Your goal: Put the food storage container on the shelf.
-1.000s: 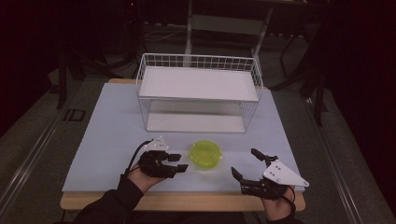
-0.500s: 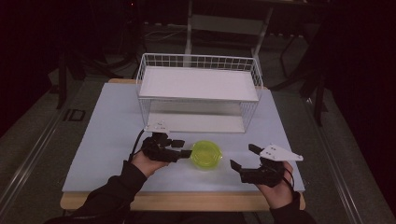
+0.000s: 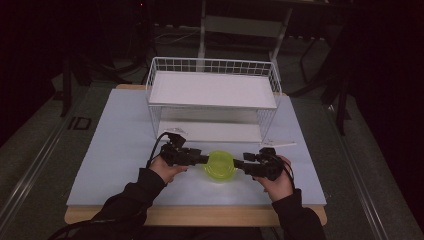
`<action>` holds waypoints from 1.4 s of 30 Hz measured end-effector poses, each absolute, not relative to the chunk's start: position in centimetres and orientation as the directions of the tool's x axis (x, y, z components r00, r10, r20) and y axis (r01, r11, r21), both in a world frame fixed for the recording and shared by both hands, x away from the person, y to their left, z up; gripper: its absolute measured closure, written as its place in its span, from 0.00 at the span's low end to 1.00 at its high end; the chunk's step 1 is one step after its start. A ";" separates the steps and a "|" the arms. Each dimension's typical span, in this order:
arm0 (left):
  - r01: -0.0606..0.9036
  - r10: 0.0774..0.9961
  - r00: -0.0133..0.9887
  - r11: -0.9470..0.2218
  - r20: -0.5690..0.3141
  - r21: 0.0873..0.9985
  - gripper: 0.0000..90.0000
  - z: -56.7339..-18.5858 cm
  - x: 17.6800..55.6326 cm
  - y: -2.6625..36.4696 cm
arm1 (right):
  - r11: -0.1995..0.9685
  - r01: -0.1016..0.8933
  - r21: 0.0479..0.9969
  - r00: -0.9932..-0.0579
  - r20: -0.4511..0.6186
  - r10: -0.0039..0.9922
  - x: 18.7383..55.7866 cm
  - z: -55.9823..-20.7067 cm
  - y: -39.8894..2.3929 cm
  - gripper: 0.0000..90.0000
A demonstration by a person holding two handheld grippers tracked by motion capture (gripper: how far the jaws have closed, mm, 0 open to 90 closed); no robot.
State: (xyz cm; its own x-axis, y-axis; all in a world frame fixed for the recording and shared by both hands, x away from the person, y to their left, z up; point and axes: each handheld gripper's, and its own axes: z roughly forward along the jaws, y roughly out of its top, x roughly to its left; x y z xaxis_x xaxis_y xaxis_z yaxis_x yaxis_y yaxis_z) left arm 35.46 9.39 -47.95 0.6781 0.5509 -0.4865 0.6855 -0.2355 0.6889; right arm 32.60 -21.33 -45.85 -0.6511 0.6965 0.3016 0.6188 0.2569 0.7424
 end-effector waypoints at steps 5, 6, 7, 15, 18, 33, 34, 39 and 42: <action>0.721 0.572 0.648 -0.247 -0.504 0.647 0.52 -49.0 36.1 9.1 | 0.255 0.689 0.678 -0.611 0.356 0.707 34.5 -46.4 -20.9 0.56; 0.727 0.567 0.644 -0.244 -0.514 0.642 0.52 -49.2 36.1 9.0 | 0.251 0.704 0.664 -0.605 0.376 0.702 34.8 -46.5 -20.9 0.57; 0.730 0.567 0.642 -0.246 -0.516 0.638 0.52 -49.3 36.1 9.0 | 0.245 0.716 0.653 -0.598 0.393 0.699 35.1 -46.6 -20.9 0.58; 0.748 0.546 0.640 -0.281 -0.540 0.602 0.65 -50.3 36.1 8.6 | 0.260 0.783 0.565 -0.562 0.467 0.683 36.4 -47.9 -21.1 0.62; 0.754 0.543 0.634 -0.276 -0.550 0.596 0.73 -50.4 36.0 8.5 | 0.284 0.798 0.532 -0.561 0.483 0.672 36.4 -48.4 -20.9 0.65; 0.774 0.560 0.614 -0.286 -0.556 0.565 0.90 -49.0 34.9 8.0 | 0.326 0.772 0.546 -0.589 0.421 0.689 35.0 -47.2 -20.2 0.93; 0.767 0.568 0.618 -0.287 -0.543 0.573 0.91 -48.8 34.9 8.1 | 0.338 0.759 0.557 -0.602 0.400 0.691 34.8 -46.9 -20.0 0.93; 0.763 0.576 0.614 -0.258 -0.540 0.593 0.91 -47.0 34.5 8.5 | 0.348 0.727 0.592 -0.625 0.359 0.694 34.2 -45.3 -19.5 0.93; 0.751 0.565 0.625 -0.248 -0.538 0.612 0.91 -45.7 34.3 8.9 | 0.340 0.712 0.614 -0.634 0.355 0.687 34.1 -43.9 -19.4 0.93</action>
